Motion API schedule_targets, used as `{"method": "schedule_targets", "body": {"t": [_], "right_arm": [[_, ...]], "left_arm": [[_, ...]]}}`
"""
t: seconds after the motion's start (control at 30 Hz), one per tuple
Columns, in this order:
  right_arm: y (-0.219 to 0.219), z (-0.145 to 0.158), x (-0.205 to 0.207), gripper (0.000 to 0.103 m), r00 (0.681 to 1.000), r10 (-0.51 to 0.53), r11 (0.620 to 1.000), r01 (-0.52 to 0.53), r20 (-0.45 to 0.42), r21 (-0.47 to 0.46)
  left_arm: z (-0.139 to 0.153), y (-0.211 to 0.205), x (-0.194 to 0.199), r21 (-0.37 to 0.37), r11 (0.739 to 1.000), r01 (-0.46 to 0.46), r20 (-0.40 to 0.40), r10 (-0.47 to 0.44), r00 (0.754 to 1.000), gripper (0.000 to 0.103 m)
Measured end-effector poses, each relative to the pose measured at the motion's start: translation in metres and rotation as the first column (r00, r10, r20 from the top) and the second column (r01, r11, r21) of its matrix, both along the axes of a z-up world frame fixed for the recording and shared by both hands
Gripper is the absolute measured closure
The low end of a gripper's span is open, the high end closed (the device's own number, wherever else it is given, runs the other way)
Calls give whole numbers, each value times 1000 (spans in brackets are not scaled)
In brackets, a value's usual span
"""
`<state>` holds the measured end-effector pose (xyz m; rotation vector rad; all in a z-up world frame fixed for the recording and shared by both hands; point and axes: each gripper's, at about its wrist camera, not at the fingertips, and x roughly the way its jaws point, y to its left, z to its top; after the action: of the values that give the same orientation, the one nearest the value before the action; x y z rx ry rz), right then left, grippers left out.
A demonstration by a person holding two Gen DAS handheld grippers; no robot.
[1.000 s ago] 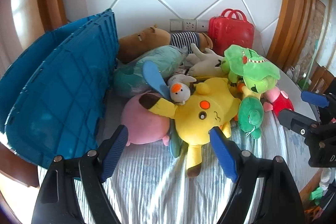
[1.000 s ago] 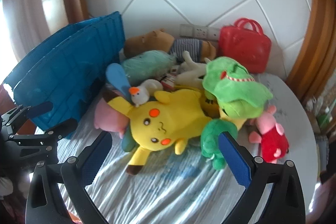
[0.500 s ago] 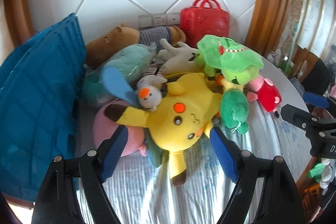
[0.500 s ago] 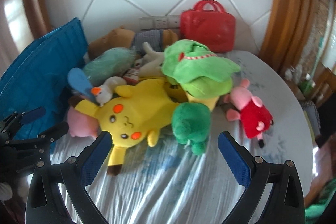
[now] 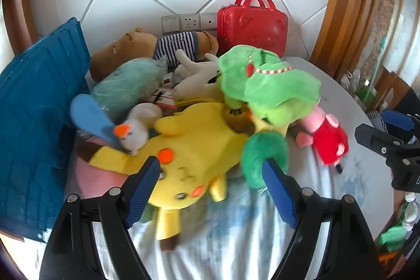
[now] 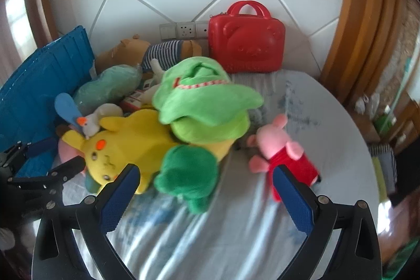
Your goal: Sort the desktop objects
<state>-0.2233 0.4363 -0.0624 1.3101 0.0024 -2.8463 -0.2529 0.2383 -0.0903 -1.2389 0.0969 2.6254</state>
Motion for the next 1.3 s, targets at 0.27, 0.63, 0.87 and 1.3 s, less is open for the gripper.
{"method": "schedule_targets", "body": {"t": [0.27,0.63,0.87,1.3], "right_arm": [[57,2,-27,1,999,40,999,-40,12,-14],[81,-11,-75,1,998,55,997,-53,32,-49],[88,-31,-111,1,995,68,995,-62,69,-75],[83,-82,-188,0,981,139,967,-105,134,-234]], "left_arm": [[-5,65,-18,-19,1000,-18,36,19,999,23],[-37,105,-62,-21,1000,11,102,-9,995,23],[-62,119,-93,-20,999,38,130,-35,991,23],[-91,126,-137,4,996,92,125,-92,988,7]]}}
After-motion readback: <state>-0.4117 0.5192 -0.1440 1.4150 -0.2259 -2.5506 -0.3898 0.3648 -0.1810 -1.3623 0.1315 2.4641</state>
